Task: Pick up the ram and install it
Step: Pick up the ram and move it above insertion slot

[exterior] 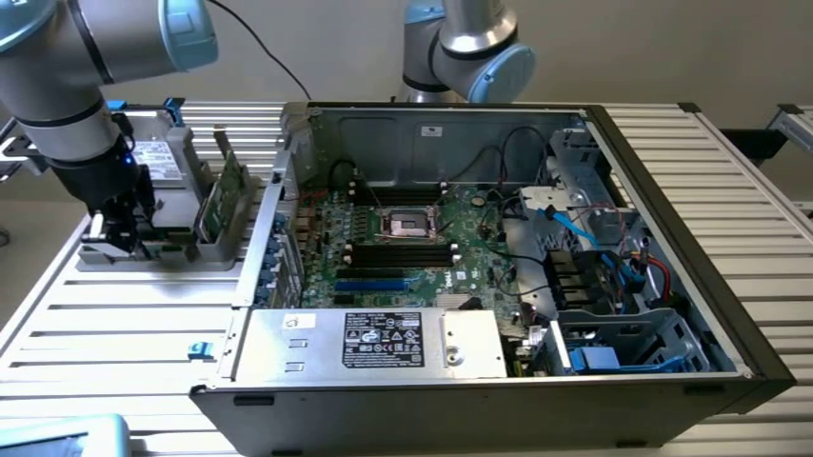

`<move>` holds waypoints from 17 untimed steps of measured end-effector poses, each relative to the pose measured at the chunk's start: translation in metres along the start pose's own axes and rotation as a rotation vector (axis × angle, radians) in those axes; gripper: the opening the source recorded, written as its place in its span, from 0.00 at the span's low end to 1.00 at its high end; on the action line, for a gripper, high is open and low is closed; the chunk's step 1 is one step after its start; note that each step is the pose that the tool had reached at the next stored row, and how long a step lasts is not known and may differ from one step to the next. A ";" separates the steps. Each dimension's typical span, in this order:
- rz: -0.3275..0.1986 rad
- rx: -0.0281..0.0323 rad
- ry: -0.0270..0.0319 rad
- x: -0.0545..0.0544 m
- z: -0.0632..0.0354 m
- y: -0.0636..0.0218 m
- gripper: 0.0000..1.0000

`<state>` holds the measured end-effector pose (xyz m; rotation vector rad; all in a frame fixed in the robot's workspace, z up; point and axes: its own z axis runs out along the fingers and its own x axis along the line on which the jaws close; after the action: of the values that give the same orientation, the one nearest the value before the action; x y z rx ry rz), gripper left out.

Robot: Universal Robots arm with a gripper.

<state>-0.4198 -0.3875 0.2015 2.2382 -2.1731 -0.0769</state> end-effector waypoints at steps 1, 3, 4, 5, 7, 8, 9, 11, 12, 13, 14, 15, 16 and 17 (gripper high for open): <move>0.000 0.0000 0.0000 0.000 0.0001 0.0000 0.43; 0.000 0.0001 -0.0001 0.000 0.0002 0.0000 0.43; 0.000 0.0002 -0.0001 0.000 0.0003 -0.0001 0.40; 0.000 0.0002 -0.0002 0.000 0.0003 0.0000 0.40; 0.000 0.0002 -0.0002 0.000 0.0003 -0.0001 0.28; 0.000 0.0002 -0.0001 0.000 0.0003 0.0000 0.28; 0.000 0.0002 -0.0002 0.000 0.0003 0.0000 0.22; 0.000 0.0002 -0.0002 0.000 0.0003 -0.0001 0.16; 0.000 0.0002 -0.0002 0.000 0.0003 -0.0001 0.13; 0.000 0.0002 -0.0002 0.000 0.0002 0.0000 0.13; 0.000 0.0002 -0.0002 0.000 0.0003 -0.0001 0.13; 0.000 0.0002 -0.0002 0.000 0.0002 0.0000 0.13; 0.000 0.0004 -0.0003 0.000 0.0000 0.0000 0.13; 0.000 0.0004 -0.0003 0.000 -0.0018 0.0001 0.13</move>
<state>-0.4198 -0.3875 0.2033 2.2385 -2.1735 -0.0768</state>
